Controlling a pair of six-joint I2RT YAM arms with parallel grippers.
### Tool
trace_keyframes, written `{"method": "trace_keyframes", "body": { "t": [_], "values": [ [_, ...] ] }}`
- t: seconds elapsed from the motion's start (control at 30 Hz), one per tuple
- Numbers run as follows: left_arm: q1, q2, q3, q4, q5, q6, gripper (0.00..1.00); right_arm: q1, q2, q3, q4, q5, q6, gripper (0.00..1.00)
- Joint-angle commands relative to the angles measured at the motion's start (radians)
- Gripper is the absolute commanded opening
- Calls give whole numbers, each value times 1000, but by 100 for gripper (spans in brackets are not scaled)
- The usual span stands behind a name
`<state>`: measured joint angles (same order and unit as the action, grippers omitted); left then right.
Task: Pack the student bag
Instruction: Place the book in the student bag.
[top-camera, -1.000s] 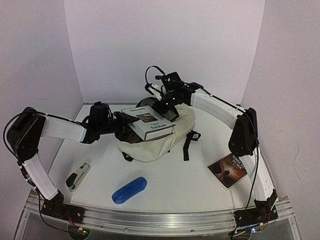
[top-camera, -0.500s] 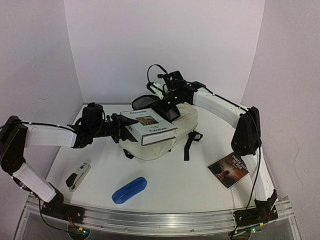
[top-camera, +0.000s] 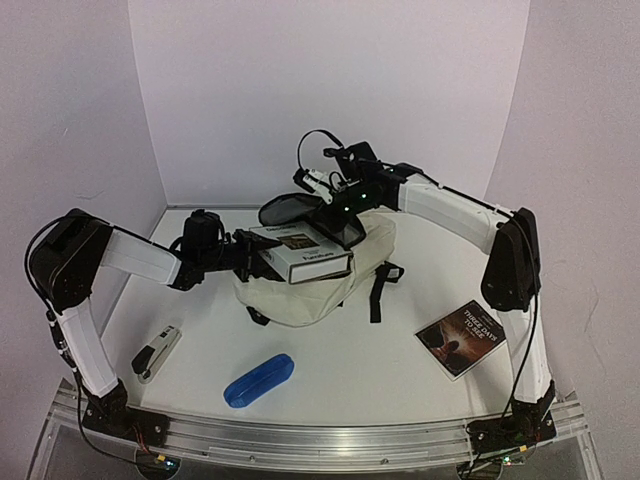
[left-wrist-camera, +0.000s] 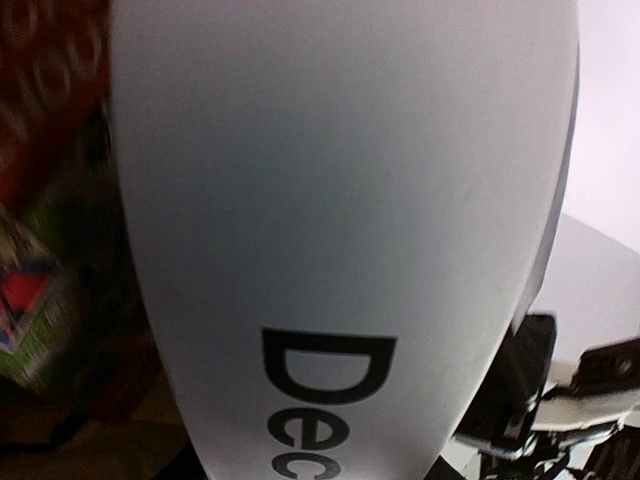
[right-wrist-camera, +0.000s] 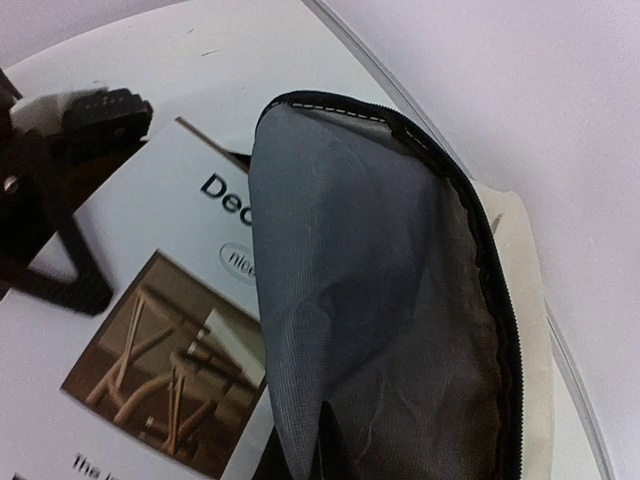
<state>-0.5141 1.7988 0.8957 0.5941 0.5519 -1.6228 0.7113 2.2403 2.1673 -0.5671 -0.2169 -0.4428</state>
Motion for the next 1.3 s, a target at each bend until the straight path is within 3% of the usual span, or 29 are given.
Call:
{"method": "trace_keyframes", "body": {
  "t": [0.0,0.1,0.2,0.5,0.77,0.83,0.9,1.03,1.27],
  "values": [
    [51,-117,2,16,-104,52,0,16,-130,-19,67,-88,-56,0],
    [54,-177,2,-105,-191,120,0,16,-133,-23,64,-115,-64,0],
    [40,-158,22,-106,-250,136,0,17,-123,-3,57,-153,-54,2],
    [-34,106,262,-59,-258,137,2,26,-1,179,34,-208,31,3],
    [-118,191,348,-84,-456,140,13,25,-36,137,33,-252,38,3],
    [-127,228,421,-142,-435,169,21,26,-42,124,34,-245,34,4],
    [-139,242,457,-178,-420,185,37,24,-36,127,33,-224,35,4],
    [-149,155,377,-224,-452,173,63,8,-26,138,33,-201,58,4],
    [-149,20,345,-494,-473,189,88,-9,-20,134,35,-193,69,4]
  ]
}}
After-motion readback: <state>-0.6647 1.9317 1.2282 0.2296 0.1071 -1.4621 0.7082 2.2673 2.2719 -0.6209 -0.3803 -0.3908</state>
